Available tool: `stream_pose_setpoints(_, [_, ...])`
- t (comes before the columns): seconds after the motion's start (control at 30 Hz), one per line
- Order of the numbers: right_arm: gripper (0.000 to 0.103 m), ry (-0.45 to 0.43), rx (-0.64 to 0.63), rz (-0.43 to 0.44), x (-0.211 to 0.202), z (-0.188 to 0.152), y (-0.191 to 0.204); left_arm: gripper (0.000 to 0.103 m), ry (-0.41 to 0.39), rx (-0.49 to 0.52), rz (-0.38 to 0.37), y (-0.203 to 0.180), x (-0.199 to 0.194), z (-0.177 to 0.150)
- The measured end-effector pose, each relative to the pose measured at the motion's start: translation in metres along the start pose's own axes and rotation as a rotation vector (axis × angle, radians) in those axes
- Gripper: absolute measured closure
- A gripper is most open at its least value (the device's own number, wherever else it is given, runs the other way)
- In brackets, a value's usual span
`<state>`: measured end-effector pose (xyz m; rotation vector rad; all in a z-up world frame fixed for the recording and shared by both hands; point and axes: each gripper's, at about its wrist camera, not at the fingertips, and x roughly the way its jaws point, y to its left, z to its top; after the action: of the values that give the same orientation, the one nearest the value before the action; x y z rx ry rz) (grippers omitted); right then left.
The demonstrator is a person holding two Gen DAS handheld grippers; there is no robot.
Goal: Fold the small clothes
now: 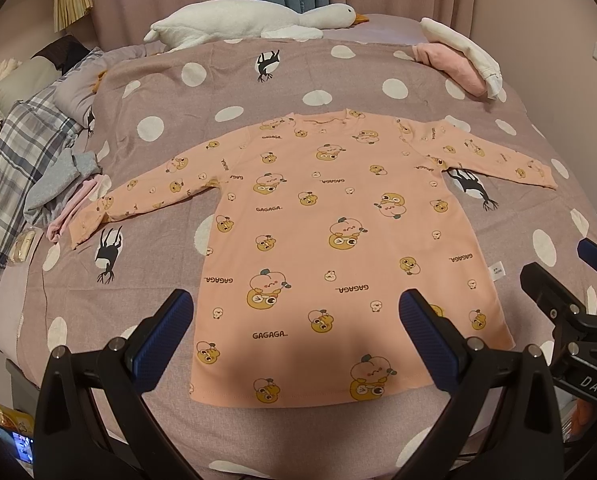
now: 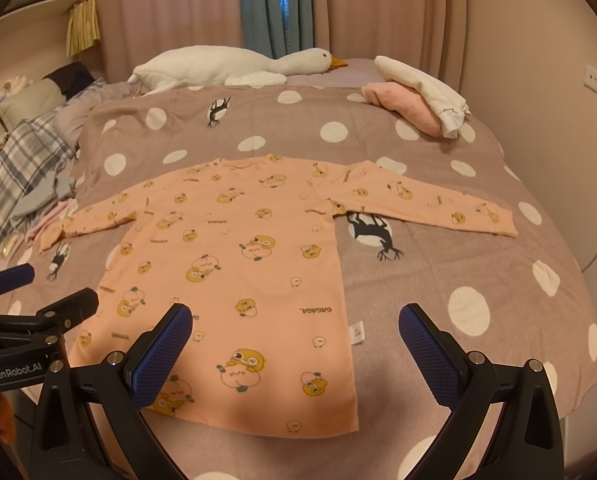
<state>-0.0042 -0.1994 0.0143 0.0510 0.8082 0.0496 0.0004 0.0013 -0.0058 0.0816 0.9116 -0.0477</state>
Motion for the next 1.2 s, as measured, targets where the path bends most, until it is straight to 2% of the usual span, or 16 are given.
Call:
stream_pose_setpoints(0.27, [0.001,0.005,0.005,0.008,0.007,0.005,-0.004,0.000,0.013,-0.015,-0.011,0.004,0.006,-0.001])
stream_pose_setpoints(0.3, [0.001,0.012,0.018,0.035,0.002,0.010,-0.005,0.000,0.031,-0.034,-0.033,0.007,0.012,-0.002])
stream_pose_setpoints(0.4, [0.001,0.048,0.091,0.168,0.008,-0.002,-0.014,0.000,0.095,-0.101,-0.094,0.020,0.032,-0.006])
stream_pose_setpoints(0.47, [0.001,0.085,0.185,0.276,0.021,-0.010,-0.027,0.000,0.150,-0.143,-0.142,0.024,0.047,-0.010])
stream_pose_setpoints(0.53, [0.001,0.104,0.274,0.348,0.034,-0.019,-0.039,0.000,0.204,-0.193,-0.203,0.030,0.061,-0.014])
stream_pose_setpoints(0.57, [0.001,0.106,0.326,0.386,0.041,-0.024,-0.049,0.000,0.227,-0.229,-0.254,0.034,0.069,-0.017])
stream_pose_setpoints(0.67, [0.001,0.099,0.446,0.432,0.050,-0.034,-0.075,0.000,0.258,-0.328,-0.374,0.041,0.082,-0.022])
stream_pose_setpoints(0.77, [0.001,0.081,0.567,0.414,0.058,-0.038,-0.106,0.000,0.267,-0.402,-0.443,0.047,0.090,-0.022])
stream_pose_setpoints(0.9, [0.001,0.042,0.668,0.314,0.066,-0.039,-0.150,0.000,0.271,-0.464,-0.505,0.054,0.102,-0.013])
stream_pose_setpoints(1.03, [0.001,0.010,0.751,0.248,0.084,-0.033,-0.193,0.000,0.284,-0.464,-0.543,0.052,0.117,-0.001])
stream_pose_setpoints(1.13, [0.001,-0.020,0.798,0.214,0.099,-0.025,-0.221,0.000,0.253,-0.487,-0.579,0.050,0.128,0.013])
stream_pose_setpoints(1.2, [0.001,-0.043,0.819,0.192,0.108,-0.019,-0.241,0.000,0.238,-0.490,-0.577,0.051,0.135,0.022])
